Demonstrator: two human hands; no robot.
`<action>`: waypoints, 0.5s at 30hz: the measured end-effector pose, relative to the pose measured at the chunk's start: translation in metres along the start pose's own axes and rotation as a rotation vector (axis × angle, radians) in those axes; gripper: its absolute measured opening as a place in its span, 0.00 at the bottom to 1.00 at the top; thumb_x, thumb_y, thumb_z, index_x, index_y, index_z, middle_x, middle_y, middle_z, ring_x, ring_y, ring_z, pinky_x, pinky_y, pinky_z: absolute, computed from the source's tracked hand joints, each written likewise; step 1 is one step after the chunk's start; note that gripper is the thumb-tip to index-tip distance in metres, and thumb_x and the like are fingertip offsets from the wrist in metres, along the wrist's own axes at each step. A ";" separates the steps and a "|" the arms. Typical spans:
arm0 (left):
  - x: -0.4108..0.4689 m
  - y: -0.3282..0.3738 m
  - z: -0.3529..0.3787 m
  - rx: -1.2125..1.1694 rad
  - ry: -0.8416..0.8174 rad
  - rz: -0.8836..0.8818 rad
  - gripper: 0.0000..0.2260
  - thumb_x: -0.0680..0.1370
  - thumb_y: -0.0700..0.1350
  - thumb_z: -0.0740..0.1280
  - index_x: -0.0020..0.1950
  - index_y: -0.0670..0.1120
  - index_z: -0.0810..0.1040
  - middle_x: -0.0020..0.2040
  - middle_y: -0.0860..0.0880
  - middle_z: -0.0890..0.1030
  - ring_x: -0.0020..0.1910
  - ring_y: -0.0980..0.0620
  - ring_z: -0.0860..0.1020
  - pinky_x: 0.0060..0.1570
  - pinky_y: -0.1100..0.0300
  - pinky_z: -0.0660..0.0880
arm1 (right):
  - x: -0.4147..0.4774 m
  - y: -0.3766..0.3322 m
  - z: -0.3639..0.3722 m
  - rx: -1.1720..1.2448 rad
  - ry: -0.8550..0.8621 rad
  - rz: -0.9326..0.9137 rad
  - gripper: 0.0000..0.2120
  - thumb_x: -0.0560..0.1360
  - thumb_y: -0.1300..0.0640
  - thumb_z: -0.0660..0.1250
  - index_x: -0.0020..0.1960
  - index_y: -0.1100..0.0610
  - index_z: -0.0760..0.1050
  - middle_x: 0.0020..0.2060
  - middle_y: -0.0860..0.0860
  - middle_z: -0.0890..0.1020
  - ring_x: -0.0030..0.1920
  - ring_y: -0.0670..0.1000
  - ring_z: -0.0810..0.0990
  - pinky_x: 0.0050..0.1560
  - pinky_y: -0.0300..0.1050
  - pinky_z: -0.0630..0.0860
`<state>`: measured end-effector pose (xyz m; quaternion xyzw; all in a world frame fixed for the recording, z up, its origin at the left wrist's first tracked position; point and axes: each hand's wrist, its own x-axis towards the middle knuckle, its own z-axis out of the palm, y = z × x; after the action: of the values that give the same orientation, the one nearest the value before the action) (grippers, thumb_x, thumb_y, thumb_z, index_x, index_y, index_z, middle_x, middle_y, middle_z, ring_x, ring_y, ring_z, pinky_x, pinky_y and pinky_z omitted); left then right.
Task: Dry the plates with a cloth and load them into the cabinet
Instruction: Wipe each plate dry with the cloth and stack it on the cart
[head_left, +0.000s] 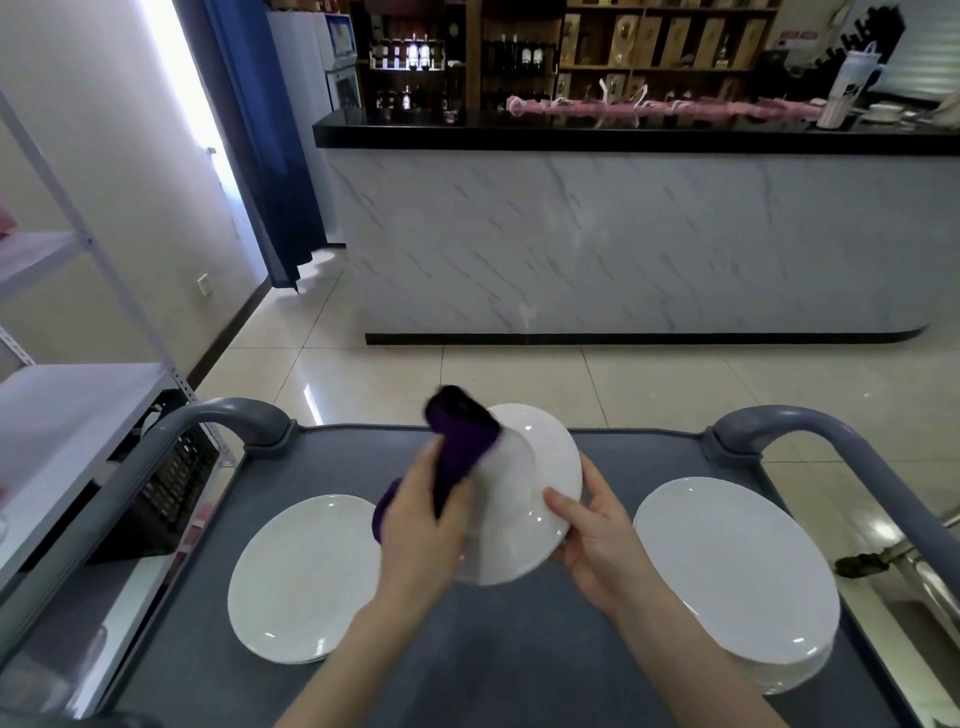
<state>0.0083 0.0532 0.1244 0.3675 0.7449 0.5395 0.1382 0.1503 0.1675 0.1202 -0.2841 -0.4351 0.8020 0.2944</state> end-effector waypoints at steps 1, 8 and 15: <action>-0.006 0.003 0.009 0.109 -0.083 0.081 0.24 0.78 0.51 0.64 0.74 0.60 0.66 0.68 0.64 0.73 0.68 0.62 0.70 0.68 0.61 0.65 | 0.000 -0.001 0.004 -0.011 -0.009 -0.021 0.22 0.78 0.68 0.64 0.67 0.50 0.74 0.55 0.54 0.84 0.49 0.54 0.83 0.40 0.49 0.81; -0.035 -0.005 0.022 0.401 -0.343 0.215 0.21 0.78 0.63 0.40 0.72 0.73 0.46 0.75 0.74 0.47 0.76 0.68 0.44 0.75 0.42 0.35 | 0.000 -0.019 0.009 -0.036 0.024 -0.077 0.22 0.80 0.67 0.62 0.71 0.51 0.71 0.62 0.56 0.82 0.58 0.58 0.82 0.47 0.50 0.81; 0.024 -0.006 0.026 0.315 -0.293 0.077 0.23 0.84 0.54 0.51 0.72 0.72 0.44 0.77 0.68 0.46 0.78 0.62 0.43 0.73 0.33 0.42 | -0.015 -0.015 0.012 -0.198 -0.050 -0.081 0.24 0.79 0.66 0.64 0.66 0.41 0.75 0.58 0.53 0.84 0.55 0.56 0.84 0.48 0.56 0.81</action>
<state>0.0053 0.0873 0.1132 0.4872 0.7773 0.3621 0.1650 0.1553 0.1573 0.1416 -0.2738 -0.5307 0.7494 0.2862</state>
